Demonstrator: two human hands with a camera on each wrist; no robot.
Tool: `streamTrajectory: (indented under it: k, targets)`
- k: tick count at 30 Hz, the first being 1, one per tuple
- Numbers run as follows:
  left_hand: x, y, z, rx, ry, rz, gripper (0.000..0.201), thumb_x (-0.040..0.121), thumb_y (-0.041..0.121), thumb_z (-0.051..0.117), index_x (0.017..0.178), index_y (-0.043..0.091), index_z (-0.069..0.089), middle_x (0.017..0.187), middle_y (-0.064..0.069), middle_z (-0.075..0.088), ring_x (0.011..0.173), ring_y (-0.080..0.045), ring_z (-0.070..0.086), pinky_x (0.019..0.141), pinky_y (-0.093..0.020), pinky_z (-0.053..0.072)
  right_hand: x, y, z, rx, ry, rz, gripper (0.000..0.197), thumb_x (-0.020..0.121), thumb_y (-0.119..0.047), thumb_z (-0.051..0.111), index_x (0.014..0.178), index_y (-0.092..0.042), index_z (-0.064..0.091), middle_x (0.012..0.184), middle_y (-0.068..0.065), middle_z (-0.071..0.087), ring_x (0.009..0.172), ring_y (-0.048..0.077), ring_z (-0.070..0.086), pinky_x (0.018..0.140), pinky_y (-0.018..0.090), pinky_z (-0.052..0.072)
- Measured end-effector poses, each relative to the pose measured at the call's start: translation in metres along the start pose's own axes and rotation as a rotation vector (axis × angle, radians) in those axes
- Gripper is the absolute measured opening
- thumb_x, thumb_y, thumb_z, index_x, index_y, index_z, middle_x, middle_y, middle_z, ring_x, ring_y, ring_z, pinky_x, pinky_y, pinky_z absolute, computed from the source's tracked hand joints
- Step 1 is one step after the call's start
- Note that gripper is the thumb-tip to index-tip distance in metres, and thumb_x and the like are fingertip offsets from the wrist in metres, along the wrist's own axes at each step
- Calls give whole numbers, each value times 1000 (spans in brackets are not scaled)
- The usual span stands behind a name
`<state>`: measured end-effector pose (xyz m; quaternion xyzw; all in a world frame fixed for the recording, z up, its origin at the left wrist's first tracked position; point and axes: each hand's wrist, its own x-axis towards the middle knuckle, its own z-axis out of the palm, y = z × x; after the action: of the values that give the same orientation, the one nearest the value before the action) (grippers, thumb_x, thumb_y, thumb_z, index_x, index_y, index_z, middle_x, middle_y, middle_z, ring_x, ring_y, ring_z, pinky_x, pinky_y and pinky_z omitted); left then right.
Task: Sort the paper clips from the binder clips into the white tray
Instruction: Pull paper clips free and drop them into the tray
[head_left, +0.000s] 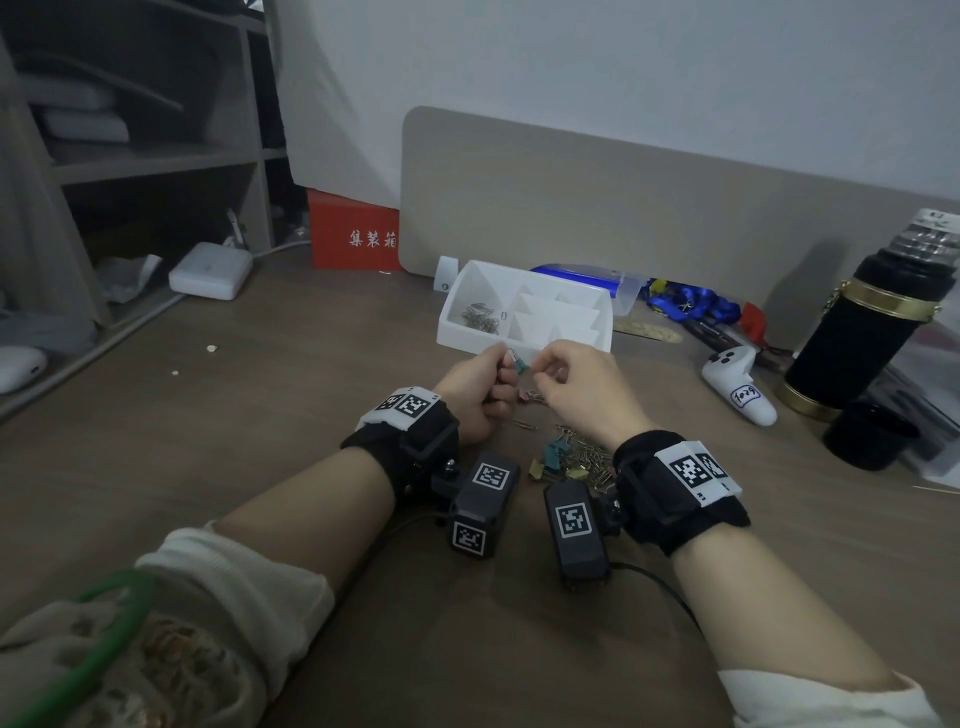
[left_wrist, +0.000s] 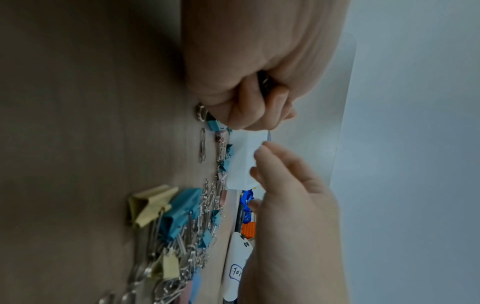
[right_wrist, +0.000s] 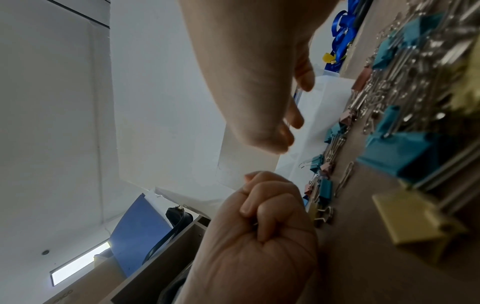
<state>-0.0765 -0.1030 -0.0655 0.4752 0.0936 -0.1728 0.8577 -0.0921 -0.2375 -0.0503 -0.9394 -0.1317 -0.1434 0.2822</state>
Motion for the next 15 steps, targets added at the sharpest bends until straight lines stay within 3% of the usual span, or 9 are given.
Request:
streamTrajectory:
  k: [8, 11, 15]
  targets:
    - [2, 0, -2, -8, 23, 34, 33, 103, 33, 36, 82, 14, 52, 43, 8, 39, 28, -1, 25, 26, -12, 15, -1, 2, 3, -74, -216, 24, 9, 86, -26, 61, 92, -27, 68, 96, -5, 66, 94, 16, 60, 83, 36, 52]
    - [1, 0, -1, 5, 13, 18, 34, 103, 34, 35, 82, 14, 53, 44, 9, 39, 28, -1, 26, 27, -11, 15, -2, 1, 6, -130, -342, 16, 5, 83, -26, 66, 81, -30, 64, 86, -9, 63, 88, 18, 61, 78, 36, 52]
    - [-2, 1, 0, -22, 1, -55, 39, 102, 34, 34, 70, 15, 46, 42, 7, 40, 27, -1, 27, 27, -12, 13, -2, -2, 7, -216, -364, 20, 24, 82, -19, 65, 66, -32, 55, 75, -9, 54, 82, 19, 56, 70, 30, 45]
